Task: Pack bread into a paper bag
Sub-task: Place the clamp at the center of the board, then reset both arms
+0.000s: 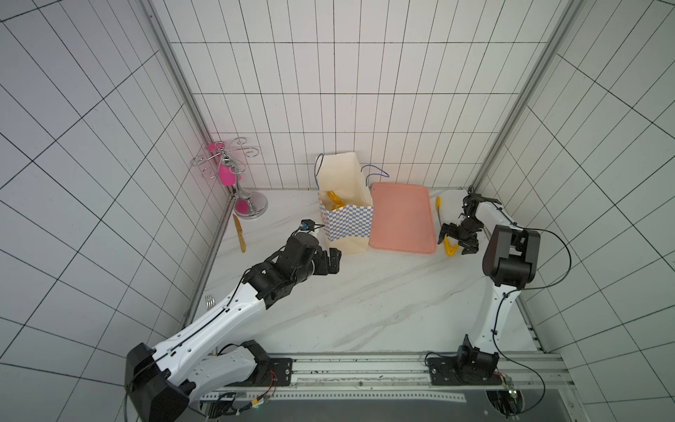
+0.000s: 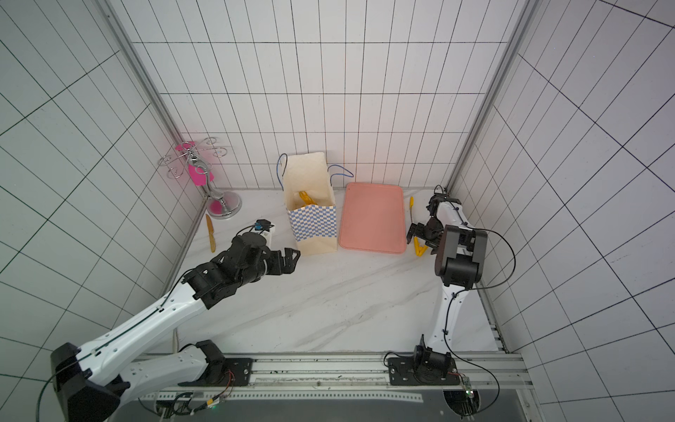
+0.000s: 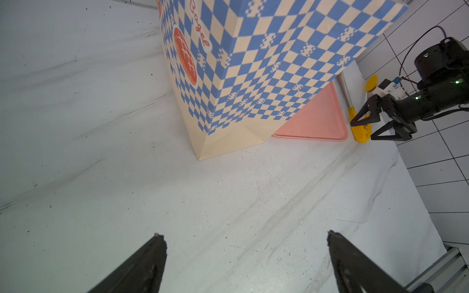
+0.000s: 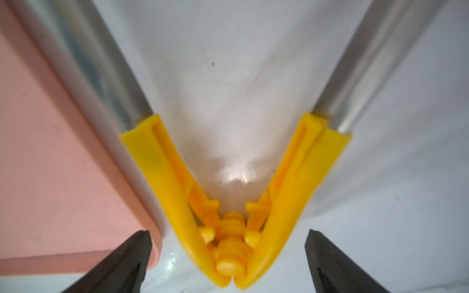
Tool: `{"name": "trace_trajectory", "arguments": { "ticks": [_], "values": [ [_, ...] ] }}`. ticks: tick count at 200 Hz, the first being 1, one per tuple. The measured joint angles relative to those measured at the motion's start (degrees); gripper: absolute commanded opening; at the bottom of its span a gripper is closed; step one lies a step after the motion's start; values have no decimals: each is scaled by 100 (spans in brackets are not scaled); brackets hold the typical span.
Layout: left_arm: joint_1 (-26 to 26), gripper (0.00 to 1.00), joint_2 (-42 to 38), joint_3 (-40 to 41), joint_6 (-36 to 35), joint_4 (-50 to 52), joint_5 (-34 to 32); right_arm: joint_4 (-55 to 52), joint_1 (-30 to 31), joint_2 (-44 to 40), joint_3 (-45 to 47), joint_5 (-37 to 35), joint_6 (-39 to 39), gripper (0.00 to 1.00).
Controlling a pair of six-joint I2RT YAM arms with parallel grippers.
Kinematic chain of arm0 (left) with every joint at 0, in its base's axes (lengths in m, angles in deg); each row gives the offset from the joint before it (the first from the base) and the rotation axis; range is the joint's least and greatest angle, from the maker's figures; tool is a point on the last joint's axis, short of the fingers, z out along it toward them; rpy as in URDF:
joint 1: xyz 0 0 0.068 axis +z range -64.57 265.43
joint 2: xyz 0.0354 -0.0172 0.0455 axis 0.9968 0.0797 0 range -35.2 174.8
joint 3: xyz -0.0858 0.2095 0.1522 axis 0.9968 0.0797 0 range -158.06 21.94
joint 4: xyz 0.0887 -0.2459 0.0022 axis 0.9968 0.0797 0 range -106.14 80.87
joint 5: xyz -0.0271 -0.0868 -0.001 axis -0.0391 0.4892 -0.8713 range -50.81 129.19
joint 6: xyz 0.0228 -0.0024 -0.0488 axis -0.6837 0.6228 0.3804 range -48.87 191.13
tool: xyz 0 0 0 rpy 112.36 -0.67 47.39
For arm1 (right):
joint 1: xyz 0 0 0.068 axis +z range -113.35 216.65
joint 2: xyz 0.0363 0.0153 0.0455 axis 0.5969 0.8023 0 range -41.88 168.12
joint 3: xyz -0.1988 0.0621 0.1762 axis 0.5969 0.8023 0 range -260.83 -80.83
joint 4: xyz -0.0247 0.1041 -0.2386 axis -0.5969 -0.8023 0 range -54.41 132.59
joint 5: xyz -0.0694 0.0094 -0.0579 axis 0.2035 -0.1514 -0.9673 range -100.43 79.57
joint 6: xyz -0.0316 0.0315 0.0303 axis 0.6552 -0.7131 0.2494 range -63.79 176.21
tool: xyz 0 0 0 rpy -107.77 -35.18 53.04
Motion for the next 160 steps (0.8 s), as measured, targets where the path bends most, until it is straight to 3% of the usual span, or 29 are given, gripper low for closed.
{"name": "trace_trajectory", "arguments": {
  "ticks": [31, 54, 70, 93, 123, 160],
  "values": [
    [0, 99, 317, -492, 20, 155, -804, 321, 131, -1635, 354, 31, -20, 99],
    [0, 99, 518, -1064, -295, -131, -1794, 1045, 501, -3163, 704, -662, -98, 99],
    [7, 99, 490, -1025, -1095, -868, -2273, 2210, 855, -4446, 1829, -949, 129, 99],
    [9, 99, 437, -227, -2306, -2404, -2780, 4317, 1016, -5908, 4079, -592, 942, 99],
    [555, 99, 461, 953, -2765, -3539, -2879, 6041, 713, -6277, 6122, -317, 946, 99],
    [1646, 99, 37, 2376, -2767, -4669, -2542, 7176, 616, -6380, 7173, -249, 763, 99]
  ]
}}
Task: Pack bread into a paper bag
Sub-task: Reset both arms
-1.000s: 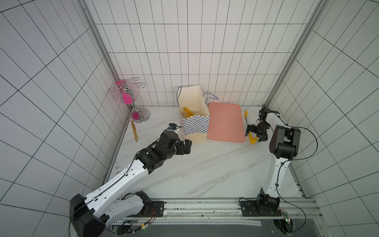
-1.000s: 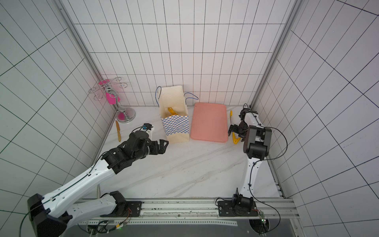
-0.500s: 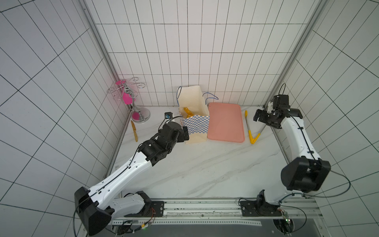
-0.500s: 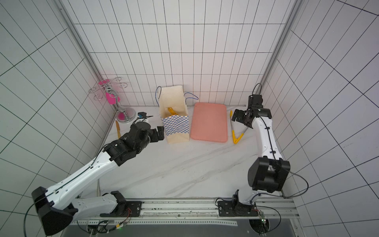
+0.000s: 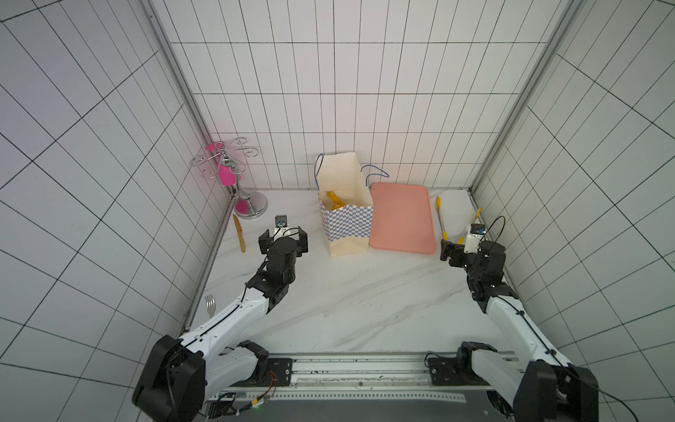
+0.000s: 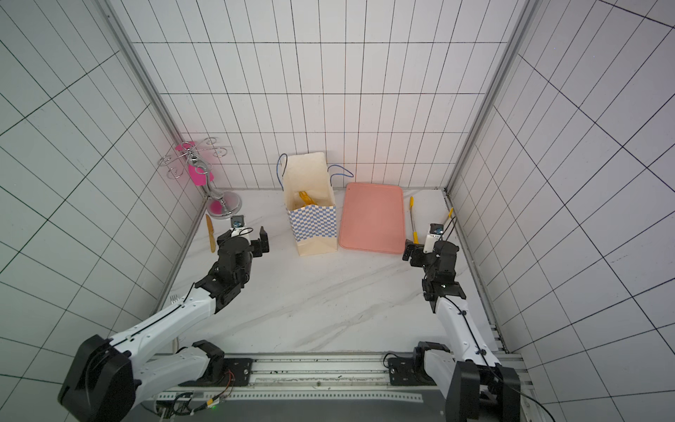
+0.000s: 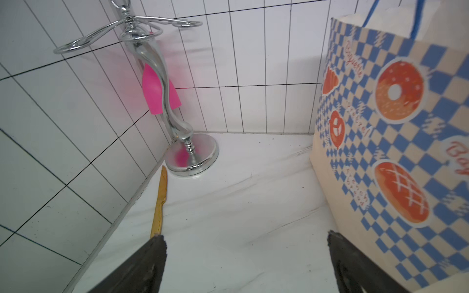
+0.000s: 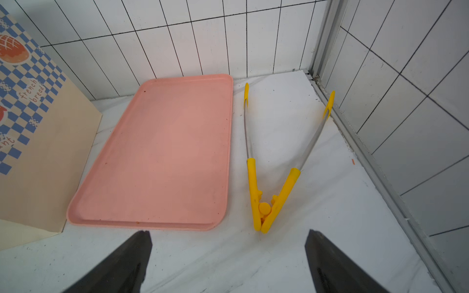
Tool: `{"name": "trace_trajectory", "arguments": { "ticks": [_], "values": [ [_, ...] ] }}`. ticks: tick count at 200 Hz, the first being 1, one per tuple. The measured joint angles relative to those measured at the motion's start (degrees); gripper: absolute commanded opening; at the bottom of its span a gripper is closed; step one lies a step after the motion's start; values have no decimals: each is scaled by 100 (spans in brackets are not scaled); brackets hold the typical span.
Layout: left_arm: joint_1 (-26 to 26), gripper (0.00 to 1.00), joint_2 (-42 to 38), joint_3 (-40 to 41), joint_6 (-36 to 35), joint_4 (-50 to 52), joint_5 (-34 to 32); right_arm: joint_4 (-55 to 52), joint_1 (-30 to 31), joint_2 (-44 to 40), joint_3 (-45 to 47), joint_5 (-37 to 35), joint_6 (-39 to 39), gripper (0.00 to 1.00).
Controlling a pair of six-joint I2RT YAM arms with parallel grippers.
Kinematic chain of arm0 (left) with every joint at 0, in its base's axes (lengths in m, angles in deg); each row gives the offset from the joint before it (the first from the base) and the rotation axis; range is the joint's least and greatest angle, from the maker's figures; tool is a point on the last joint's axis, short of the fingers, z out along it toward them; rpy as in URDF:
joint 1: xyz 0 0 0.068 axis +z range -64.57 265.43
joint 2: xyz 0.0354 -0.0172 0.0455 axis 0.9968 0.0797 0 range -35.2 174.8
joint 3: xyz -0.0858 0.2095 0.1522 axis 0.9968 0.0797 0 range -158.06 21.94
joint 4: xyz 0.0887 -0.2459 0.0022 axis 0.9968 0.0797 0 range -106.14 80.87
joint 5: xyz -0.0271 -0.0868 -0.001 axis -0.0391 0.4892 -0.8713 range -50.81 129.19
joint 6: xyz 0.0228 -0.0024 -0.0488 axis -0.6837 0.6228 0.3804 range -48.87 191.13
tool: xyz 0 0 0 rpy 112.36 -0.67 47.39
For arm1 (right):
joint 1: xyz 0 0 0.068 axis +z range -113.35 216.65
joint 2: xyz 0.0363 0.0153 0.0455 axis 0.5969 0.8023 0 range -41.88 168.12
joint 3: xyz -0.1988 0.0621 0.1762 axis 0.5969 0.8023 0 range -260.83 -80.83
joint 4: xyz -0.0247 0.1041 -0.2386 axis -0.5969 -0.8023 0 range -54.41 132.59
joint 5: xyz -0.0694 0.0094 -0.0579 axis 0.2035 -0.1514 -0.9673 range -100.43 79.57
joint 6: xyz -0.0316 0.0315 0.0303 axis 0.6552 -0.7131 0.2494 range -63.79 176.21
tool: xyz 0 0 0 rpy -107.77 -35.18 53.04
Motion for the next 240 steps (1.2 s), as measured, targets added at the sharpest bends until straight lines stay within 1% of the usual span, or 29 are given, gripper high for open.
{"name": "trace_trajectory", "arguments": {
  "ticks": [19, 44, 64, 82, 112, 151, 170, 184, 191, 207, 219, 240],
  "values": [
    [407, 99, -168, 485, -26, -516, 247, 396, -20, -37, 195, 7, -4, 99],
    [1045, 99, -90, 883, -44, -1152, 754, 826, -33, -37, 363, 2, 35, 99],
    [1650, 99, 400, 1010, -28, -1687, 1270, 1161, -87, 28, 509, -15, 44, 99],
    [2004, 99, 1051, 1023, -20, -2155, 1668, 1401, -140, 219, 557, -46, 57, 99],
    [2133, 99, 1943, 1032, -87, -2806, 2184, 2061, -192, 741, 708, -98, 57, 99],
    [2157, 99, 2909, 1025, -155, -3733, 2382, 2771, -315, 1886, 708, 68, 138, 99],
    [2199, 99, 2955, 999, -151, -3803, 2483, 3071, -380, 2339, 693, 249, 212, 99],
    [2315, 99, 2938, 852, -116, -3668, 2634, 3491, -435, 2931, 662, 531, 280, 99],
    [2365, 99, 2909, 767, -92, -3565, 2688, 3348, -437, 3091, 612, 597, 326, 99],
    [2441, 99, 2861, 654, -68, -3517, 2761, 3383, -433, 3226, 601, 688, 369, 99],
    [2448, 99, 2848, 640, -55, -3510, 2800, 3300, -433, 3213, 535, 717, 409, 99],
    [2448, 99, 2846, 640, -39, -3390, 2850, 3453, -422, 3193, 509, 702, 439, 99]
  ]
}}
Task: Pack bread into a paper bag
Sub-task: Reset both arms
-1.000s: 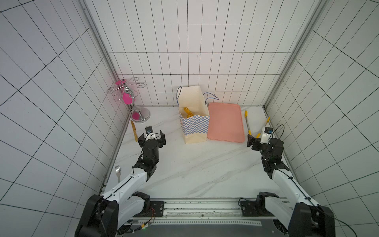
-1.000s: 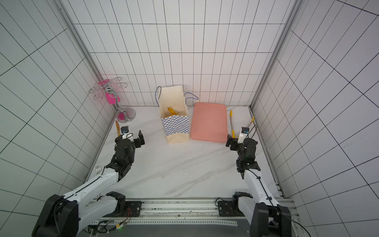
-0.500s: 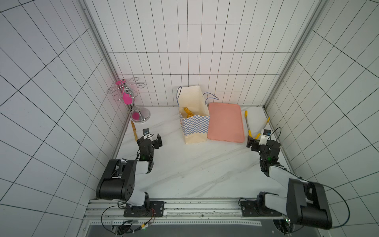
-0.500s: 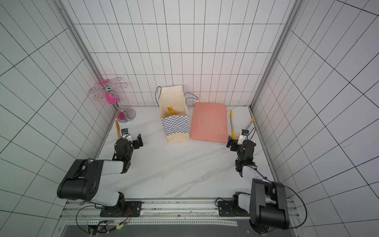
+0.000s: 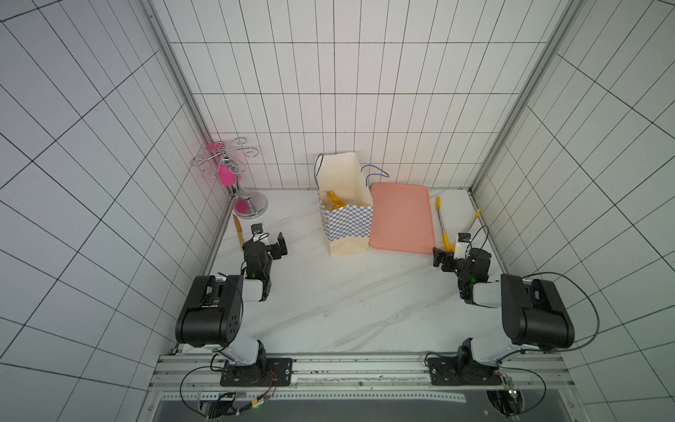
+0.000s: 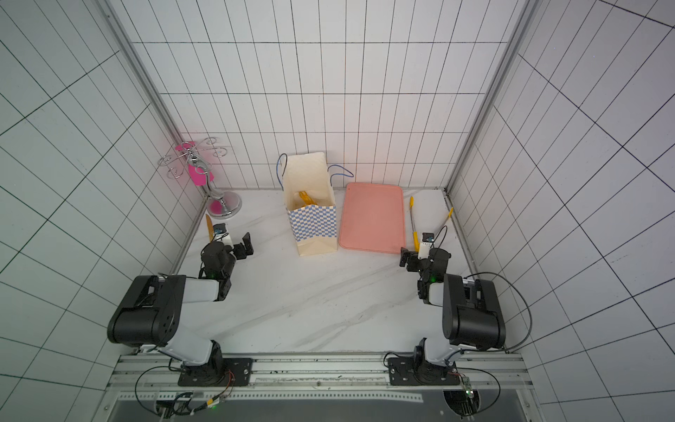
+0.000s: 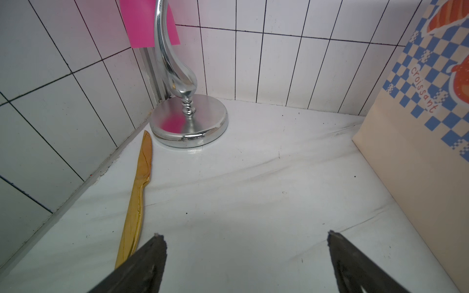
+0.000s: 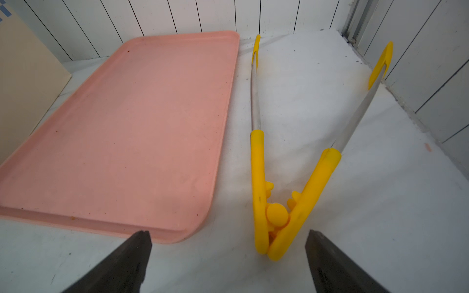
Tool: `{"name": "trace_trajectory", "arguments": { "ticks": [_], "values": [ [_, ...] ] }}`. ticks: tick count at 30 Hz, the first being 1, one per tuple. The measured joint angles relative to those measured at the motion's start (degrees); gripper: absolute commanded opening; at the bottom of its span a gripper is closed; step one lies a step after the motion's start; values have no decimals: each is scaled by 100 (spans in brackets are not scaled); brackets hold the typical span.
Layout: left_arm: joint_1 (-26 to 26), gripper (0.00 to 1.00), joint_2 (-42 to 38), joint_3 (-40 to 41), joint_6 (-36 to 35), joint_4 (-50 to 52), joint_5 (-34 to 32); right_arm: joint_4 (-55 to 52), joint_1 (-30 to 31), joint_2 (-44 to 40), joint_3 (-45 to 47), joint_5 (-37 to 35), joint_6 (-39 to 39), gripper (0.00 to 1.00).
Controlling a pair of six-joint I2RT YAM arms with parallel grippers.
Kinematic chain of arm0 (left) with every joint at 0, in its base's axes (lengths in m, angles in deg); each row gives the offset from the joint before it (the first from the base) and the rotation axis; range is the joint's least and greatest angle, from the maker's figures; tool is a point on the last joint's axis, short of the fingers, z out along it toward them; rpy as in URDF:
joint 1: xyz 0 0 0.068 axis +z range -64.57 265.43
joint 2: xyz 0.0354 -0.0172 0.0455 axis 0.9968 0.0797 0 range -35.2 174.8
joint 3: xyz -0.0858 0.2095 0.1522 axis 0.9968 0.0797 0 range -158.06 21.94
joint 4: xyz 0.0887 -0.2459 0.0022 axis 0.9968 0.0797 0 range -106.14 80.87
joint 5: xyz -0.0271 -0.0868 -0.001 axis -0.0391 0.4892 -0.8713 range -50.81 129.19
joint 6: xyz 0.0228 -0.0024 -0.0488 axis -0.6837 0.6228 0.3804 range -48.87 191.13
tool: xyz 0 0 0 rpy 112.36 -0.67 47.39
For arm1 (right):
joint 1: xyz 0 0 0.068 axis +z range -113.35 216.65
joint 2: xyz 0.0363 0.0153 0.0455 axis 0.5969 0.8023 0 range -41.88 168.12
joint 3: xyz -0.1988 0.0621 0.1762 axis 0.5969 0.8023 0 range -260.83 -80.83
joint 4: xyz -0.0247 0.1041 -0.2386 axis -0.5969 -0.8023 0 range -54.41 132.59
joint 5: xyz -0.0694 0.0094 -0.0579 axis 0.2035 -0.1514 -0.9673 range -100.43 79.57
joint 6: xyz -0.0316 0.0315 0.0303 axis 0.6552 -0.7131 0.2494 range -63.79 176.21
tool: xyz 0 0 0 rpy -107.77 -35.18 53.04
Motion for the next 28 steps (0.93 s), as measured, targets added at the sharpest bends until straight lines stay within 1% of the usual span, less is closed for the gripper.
{"name": "trace_trajectory", "arguments": {
  "ticks": [28],
  "values": [
    [85, 99, 0, -85, 144, 238, 74, -26, 37, -31, -22, -83, 11, 99]
  ]
}}
